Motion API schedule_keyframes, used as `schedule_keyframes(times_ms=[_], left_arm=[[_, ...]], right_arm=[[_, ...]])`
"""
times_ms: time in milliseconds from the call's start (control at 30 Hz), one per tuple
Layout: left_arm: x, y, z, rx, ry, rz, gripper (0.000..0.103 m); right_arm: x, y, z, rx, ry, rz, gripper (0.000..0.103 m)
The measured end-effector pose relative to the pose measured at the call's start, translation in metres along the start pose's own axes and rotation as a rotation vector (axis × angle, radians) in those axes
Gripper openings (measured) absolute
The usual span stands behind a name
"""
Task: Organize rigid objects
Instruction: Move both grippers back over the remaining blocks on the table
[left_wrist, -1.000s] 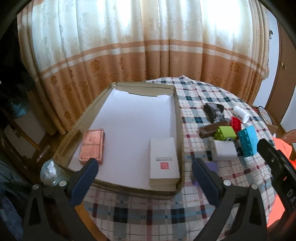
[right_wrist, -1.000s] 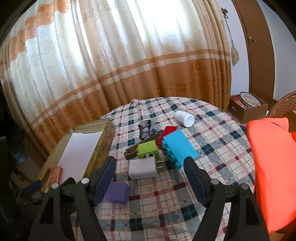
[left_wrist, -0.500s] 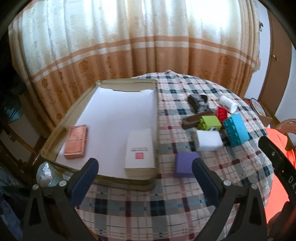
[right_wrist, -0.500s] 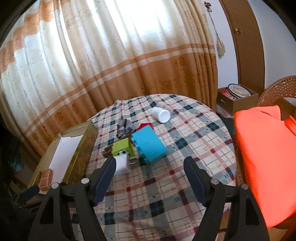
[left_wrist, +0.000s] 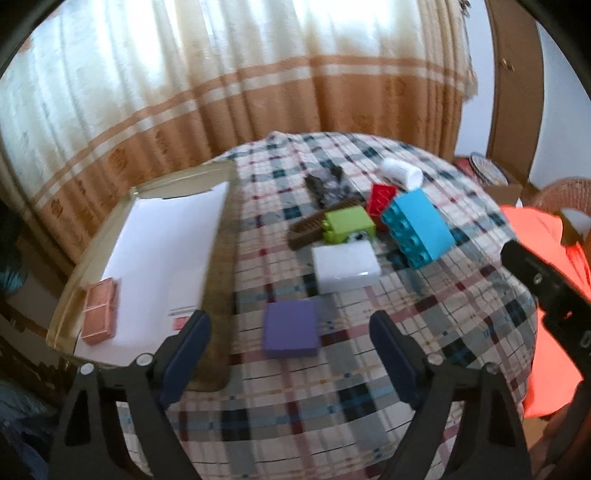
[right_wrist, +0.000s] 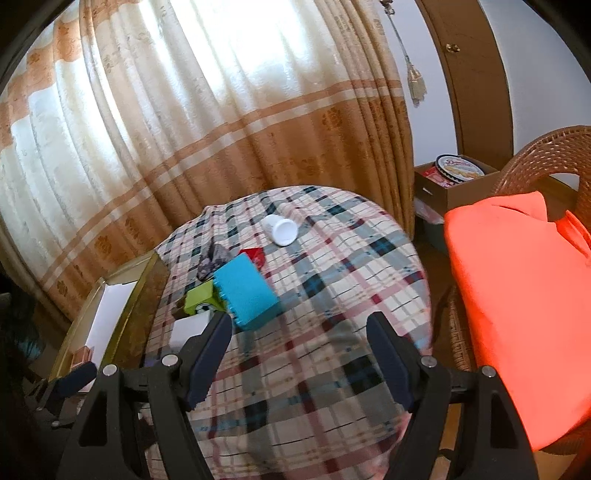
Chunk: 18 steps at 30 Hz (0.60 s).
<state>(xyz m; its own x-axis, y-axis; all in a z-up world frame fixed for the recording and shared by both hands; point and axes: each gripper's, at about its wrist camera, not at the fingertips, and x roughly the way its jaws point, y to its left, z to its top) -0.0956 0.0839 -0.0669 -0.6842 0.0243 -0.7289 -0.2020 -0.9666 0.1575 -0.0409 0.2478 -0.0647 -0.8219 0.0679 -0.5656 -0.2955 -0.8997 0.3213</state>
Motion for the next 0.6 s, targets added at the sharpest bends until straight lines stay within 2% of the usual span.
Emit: schedule_keyframes(times_ms=[133,167,300,367,533,600], left_arm=[[0.015,-0.011,0.002,0.010,0.046,-0.006,0.087],[0.020,-0.014,0.003,0.010,0.061,-0.006,0.084],[0.038,-0.019,0.003,-0.002,0.117,0.032,0.082],[0.042,-0.019,0.002,-0.006,0.123,0.062,0.082],[0.048,-0.017,0.007,-0.049,0.132,0.075,0.085],[0.049,-0.020,0.008,-0.063,0.140,0.115,0.089]], right_arm=[[0.000,-0.011,0.001,0.015,0.000,-0.013,0.078],[0.000,-0.013,0.001,0.019,0.002,-0.015,0.078],[0.001,-0.019,0.002,0.025,0.006,-0.021,0.078],[0.002,-0.022,0.003,0.027,0.008,-0.024,0.078],[0.002,-0.026,0.005,0.028,0.009,-0.032,0.077],[0.003,-0.027,0.005,0.032,0.012,-0.033,0.078]])
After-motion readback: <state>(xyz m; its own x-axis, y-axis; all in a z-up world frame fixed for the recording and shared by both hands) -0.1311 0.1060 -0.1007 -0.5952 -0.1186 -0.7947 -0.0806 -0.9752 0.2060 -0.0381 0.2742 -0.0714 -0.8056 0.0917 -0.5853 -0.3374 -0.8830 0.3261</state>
